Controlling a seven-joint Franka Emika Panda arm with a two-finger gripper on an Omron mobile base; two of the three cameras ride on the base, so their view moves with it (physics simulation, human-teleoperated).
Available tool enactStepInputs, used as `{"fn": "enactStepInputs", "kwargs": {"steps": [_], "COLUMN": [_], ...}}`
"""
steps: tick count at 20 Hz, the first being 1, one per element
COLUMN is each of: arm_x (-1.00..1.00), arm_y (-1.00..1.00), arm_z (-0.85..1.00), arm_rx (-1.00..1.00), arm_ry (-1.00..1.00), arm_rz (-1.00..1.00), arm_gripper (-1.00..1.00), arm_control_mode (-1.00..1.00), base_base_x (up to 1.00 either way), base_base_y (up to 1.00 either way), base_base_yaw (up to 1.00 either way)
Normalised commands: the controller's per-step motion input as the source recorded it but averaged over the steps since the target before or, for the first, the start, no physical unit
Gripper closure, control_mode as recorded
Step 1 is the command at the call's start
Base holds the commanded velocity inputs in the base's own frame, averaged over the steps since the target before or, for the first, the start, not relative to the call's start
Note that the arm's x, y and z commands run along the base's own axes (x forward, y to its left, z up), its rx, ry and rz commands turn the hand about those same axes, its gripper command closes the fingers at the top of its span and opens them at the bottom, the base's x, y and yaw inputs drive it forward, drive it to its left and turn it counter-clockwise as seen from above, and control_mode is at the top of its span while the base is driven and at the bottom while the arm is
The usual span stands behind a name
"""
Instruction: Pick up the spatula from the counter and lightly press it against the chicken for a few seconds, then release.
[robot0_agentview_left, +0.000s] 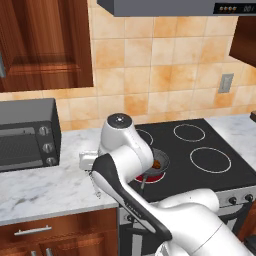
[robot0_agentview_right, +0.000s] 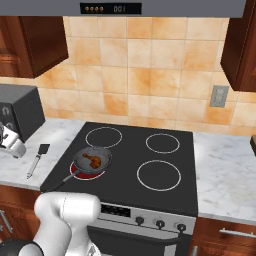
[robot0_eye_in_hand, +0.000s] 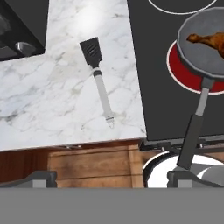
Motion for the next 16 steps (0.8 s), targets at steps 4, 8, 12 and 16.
{"fn": "enactStepInputs", "kwargs": {"steps": [4, 8, 12, 16], "arm_x": [0.13, 0.13, 0.18, 0.18], "arm_y": [0.0, 0.0, 0.0, 0.0], "arm_z": [-0.1, -0.09, -0.14, -0.18], "arm_rx": [0.0, 0.0, 0.0, 0.0], "arm_ry": [0.0, 0.01, 0.02, 0.02], "arm_rz": [0.03, 0.01, 0.0, 0.0], "arm_gripper": [-1.0, -1.0, -1.0, -1.0], "arm_control_mode": [-1.0, -1.0, -1.0, -1.0], "base_base_x": [0.0, 0.0, 0.0, 0.0], "base_base_y": [0.0, 0.0, 0.0, 0.0], "base_base_yaw": [0.0, 0.0, 0.0, 0.0]}}
